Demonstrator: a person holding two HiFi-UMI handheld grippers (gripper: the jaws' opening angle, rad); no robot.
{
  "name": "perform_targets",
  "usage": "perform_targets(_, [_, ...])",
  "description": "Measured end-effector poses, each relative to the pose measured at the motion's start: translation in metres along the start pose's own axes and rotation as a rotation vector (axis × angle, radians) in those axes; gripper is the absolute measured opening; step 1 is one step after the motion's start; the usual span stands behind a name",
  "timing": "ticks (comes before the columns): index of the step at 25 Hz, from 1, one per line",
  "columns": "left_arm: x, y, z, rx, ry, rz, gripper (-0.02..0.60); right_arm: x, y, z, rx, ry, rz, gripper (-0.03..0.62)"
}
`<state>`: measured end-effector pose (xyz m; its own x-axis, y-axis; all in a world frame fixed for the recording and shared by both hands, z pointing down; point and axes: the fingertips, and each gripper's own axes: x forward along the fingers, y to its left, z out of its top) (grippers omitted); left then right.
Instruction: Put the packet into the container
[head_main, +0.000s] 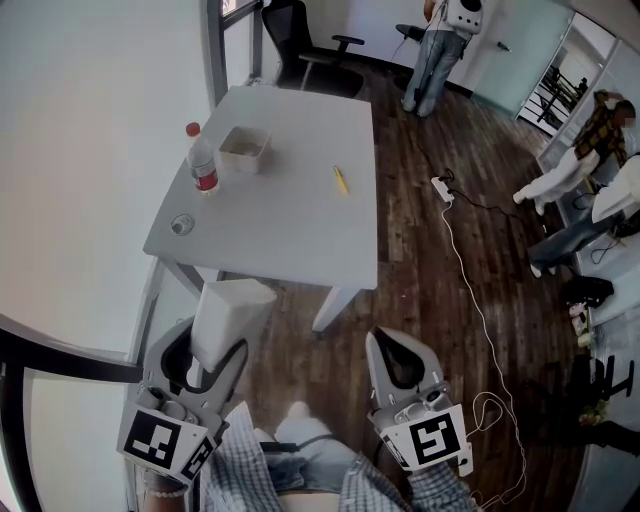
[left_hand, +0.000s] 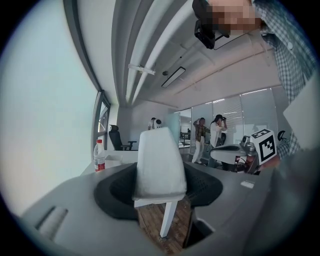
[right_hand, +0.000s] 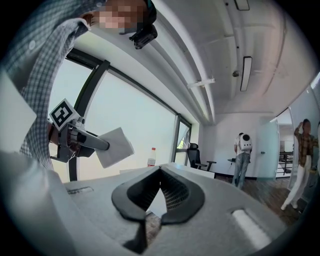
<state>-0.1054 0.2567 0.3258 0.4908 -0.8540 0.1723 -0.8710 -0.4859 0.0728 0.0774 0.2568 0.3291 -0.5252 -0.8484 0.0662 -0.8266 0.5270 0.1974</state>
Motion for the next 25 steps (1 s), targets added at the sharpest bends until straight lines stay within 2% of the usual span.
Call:
perform_targets(7, [0.023,-0.002,0.004,-0.004,-0.02,0.019,0.259,0.01,-0.025,-0.001,-0.016,-0.014,0.004,-0.002])
perform_targets(17, [0.025,0.002,0.007,-0.009,-0.03,0.061,0.259,0.019,-0.029,-0.001,-0.022,-0.032,0.04,-0.002])
perform_targets(25, [0.026,-0.004,0.009,-0.005,-0.034,0.048,0.259,0.008,-0.033,-0.003,-0.025,-0.022,0.015,-0.002])
